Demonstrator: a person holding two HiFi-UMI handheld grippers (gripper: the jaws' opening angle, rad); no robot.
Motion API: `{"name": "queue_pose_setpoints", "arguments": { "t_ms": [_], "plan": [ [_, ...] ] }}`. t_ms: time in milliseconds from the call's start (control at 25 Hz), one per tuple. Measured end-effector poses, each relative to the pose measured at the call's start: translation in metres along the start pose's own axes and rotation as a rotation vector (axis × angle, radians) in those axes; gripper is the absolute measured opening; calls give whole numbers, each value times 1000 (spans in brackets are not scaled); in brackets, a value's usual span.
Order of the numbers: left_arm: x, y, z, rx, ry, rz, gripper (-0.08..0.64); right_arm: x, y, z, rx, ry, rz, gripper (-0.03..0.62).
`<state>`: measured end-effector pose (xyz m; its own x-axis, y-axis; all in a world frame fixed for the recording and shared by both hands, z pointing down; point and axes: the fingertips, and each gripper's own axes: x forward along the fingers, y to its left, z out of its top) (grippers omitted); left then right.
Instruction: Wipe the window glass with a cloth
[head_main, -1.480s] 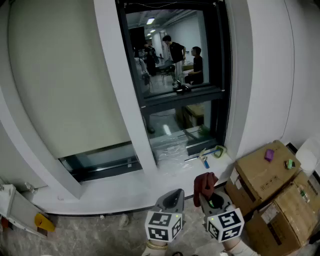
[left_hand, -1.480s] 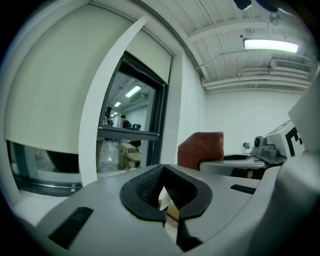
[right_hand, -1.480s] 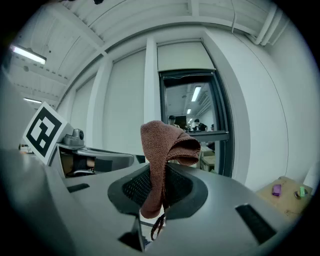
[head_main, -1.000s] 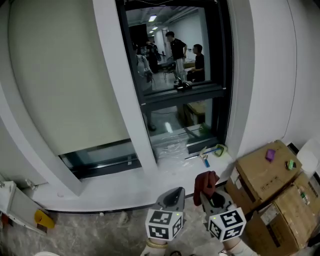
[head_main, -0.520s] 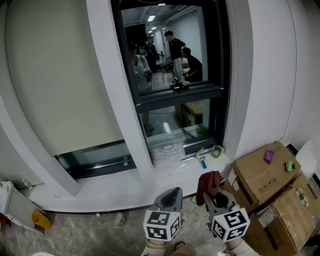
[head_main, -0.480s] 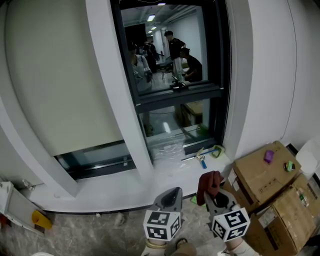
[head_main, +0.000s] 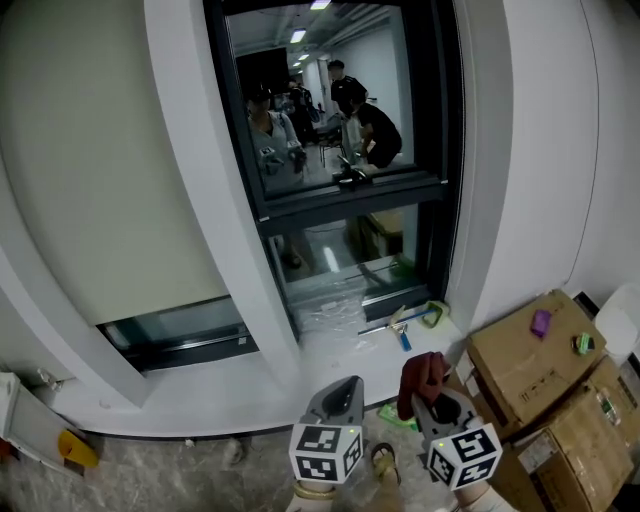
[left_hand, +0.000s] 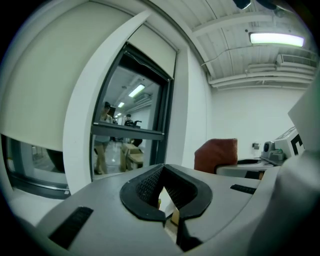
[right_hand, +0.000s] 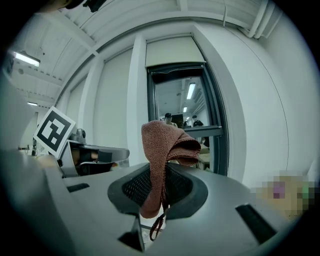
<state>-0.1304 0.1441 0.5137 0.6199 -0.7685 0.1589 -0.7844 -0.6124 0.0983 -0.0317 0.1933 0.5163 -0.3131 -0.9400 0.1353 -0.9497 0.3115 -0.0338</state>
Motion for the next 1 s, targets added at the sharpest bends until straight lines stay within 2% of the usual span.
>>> {"name": "queue_pose_setpoints", "arguments": {
  "t_ms": [320, 640, 1000],
  "plan": [
    [94, 32, 22, -15, 3, -1, 5, 77, -59, 25, -30, -6, 15, 51],
    [187, 63, 61, 17, 2, -11, 5, 160, -113, 63, -49, -20, 28, 51],
    [273, 111, 89, 13, 12, 13, 5, 251, -153, 86, -41, -21, 74, 51]
  ]
}}
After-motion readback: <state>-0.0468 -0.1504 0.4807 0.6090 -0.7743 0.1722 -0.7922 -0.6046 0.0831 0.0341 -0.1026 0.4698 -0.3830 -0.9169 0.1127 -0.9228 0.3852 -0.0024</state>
